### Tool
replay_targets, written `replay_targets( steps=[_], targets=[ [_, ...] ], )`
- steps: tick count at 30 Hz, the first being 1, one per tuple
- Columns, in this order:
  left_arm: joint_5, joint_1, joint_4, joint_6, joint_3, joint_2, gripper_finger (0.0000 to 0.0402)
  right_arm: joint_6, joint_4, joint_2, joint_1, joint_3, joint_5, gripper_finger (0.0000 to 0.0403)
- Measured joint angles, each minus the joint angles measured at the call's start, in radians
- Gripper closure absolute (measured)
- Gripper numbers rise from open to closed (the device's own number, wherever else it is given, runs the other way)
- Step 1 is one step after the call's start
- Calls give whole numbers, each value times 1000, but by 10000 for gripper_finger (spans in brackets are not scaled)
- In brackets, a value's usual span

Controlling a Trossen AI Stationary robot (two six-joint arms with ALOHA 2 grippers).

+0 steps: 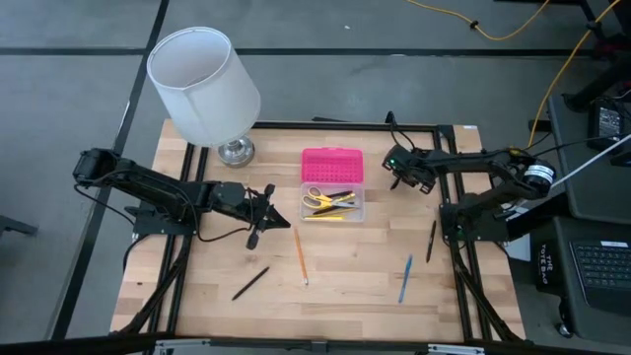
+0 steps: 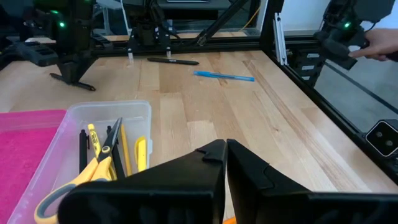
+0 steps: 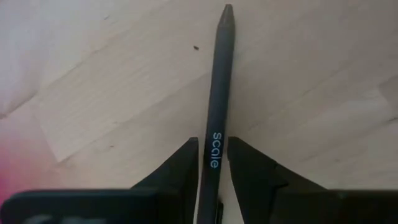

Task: Pick & place school supplies into a supply box
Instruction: Put the black pen into the pink supply box

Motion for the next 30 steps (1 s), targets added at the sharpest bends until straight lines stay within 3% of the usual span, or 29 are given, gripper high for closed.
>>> replay_targets(
  steps=[16, 30],
  targets=[
    [0, 0, 0, 0, 0, 0, 398, -72, -73, 31, -17, 44, -9, 309],
    [0, 0, 0, 0, 0, 0, 396, -387, -91, 31, -19, 43, -33, 362]
  ],
)
